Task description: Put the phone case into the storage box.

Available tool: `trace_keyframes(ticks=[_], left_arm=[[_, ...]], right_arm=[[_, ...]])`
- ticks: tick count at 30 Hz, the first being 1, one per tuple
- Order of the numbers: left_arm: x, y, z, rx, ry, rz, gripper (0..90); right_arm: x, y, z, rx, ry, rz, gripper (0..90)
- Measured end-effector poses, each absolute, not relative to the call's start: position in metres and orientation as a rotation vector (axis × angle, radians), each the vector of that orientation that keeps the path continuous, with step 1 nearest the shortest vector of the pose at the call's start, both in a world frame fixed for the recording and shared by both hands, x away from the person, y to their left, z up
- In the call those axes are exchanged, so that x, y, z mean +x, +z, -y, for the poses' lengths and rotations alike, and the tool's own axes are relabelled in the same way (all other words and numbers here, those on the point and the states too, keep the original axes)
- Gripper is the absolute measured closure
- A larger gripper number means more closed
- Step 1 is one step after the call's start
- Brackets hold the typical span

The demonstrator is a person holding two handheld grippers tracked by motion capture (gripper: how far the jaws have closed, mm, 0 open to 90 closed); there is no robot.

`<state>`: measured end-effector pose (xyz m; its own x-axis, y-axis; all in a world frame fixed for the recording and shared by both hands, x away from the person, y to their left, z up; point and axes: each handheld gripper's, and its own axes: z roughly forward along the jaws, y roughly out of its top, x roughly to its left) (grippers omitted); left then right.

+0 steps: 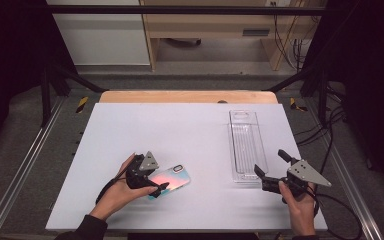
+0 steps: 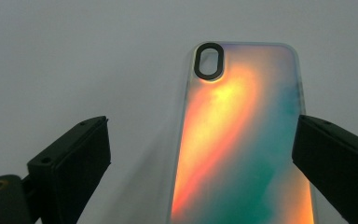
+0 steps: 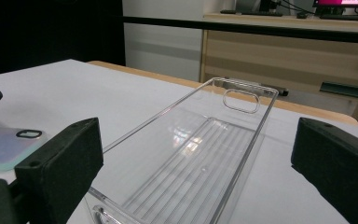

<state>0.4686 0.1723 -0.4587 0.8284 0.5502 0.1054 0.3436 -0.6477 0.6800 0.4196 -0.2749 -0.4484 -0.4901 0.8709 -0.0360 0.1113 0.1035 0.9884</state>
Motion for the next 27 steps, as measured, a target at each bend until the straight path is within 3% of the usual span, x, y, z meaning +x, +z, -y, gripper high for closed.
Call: trace_keyframes(ticks=[19, 27], left_arm=[[0.459, -0.47, -0.176, 2.365, 0.302, -0.58, 4.2], [0.454, -0.481, -0.181, 2.354, 0.3, -0.626, 4.6]], right_arm=[[0.42, -0.448, 0.275, 0.963, 1.451, -1.722, 2.6], [0.419, -0.447, 0.275, 0.962, 1.454, -1.718, 2.6]])
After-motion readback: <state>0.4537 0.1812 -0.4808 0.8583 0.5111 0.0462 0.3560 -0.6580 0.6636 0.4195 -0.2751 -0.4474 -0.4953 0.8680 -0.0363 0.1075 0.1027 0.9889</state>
